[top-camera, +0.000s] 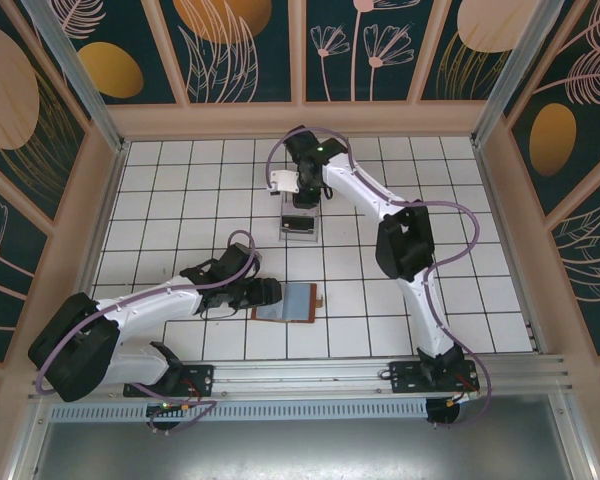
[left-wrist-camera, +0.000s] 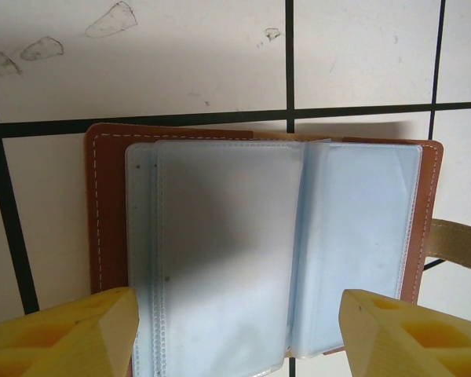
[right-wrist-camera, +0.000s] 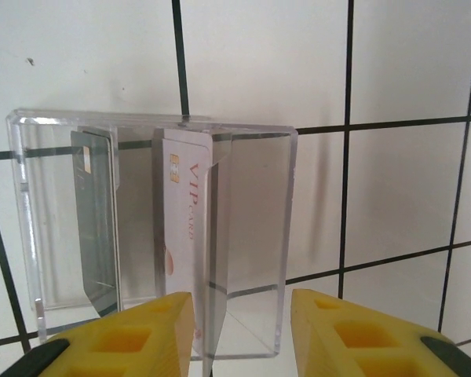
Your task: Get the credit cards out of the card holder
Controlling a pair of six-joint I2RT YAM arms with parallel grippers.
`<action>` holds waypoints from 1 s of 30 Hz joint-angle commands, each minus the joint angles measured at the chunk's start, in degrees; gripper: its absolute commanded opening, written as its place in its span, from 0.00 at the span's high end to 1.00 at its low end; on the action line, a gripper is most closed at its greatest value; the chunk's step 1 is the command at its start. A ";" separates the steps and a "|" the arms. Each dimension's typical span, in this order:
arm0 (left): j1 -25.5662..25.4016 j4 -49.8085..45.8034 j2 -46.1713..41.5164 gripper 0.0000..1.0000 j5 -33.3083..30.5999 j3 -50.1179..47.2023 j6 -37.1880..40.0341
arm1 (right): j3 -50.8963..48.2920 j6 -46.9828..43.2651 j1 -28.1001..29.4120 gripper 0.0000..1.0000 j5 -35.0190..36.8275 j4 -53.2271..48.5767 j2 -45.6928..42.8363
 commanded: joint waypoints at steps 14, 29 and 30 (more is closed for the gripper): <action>0.00 -1.18 -1.61 0.31 -1.05 -0.65 -0.99 | -1.83 1.92 1.08 0.61 -3.94 -3.51 -1.22; 0.00 -1.26 -2.02 0.30 -1.34 -1.00 -1.16 | -0.74 2.22 0.06 0.61 -1.47 -2.14 2.49; -0.05 -1.33 -2.06 0.30 -1.39 -1.00 -1.16 | -0.70 2.30 0.07 0.61 -1.02 -1.71 2.49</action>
